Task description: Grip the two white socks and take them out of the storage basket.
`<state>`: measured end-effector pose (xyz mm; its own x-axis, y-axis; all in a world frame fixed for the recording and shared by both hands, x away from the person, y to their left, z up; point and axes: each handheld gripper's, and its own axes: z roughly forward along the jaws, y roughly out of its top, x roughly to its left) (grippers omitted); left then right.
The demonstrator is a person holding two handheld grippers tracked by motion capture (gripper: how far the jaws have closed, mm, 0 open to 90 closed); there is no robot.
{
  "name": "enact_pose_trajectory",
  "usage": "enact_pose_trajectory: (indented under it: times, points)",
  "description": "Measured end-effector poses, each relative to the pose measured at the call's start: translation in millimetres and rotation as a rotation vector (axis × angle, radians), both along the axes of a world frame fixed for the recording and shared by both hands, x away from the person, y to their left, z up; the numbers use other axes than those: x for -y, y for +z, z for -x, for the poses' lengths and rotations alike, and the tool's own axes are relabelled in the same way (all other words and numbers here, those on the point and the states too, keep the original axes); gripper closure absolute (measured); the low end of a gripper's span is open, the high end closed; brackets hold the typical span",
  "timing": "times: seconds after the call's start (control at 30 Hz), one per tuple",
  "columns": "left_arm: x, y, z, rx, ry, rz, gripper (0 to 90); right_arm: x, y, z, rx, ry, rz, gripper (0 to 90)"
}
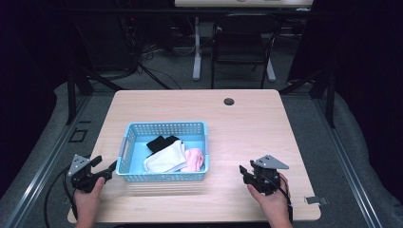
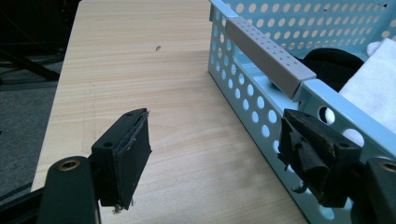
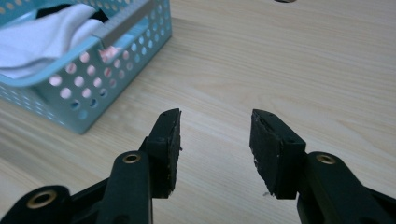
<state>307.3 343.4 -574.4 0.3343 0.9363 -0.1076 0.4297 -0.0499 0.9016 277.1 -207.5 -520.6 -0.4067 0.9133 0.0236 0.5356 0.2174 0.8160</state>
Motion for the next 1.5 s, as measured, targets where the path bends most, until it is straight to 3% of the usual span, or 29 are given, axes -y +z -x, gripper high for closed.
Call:
enact_pose_trajectory:
  times: [0.33, 0.77, 0.93, 1.2, 1.33, 1.5]
  points:
    - [0.6, 0.0, -0.2, -0.001, -0.002, -0.003, 24.8, -9.6, 38.8, -15.6, -0.029, 0.062, -0.010, 56.5]
    - [0.9, 0.0, -0.4, -0.001, -0.002, -0.003, 24.8, -25.7, 68.2, -29.5, -0.057, 0.127, -0.065, 60.4]
    - [1.0, -0.1, -0.6, -0.001, -0.003, -0.004, 24.8, -33.3, 74.5, -35.4, -0.074, 0.135, -0.071, 60.6]
    - [0.6, 0.0, -0.6, 0.000, -0.002, -0.003, 24.8, -56.5, 83.3, -50.0, -0.107, 0.189, -0.059, 59.5]
    - [0.4, 0.0, -0.5, 0.000, -0.001, -0.001, 24.8, -66.5, 84.5, -54.8, -0.124, 0.211, -0.076, 59.8]
    - [0.2, 0.0, -0.7, -0.001, -0.003, 0.000, 24.8, -88.6, 85.3, -63.2, -0.147, 0.234, -0.038, 61.5]
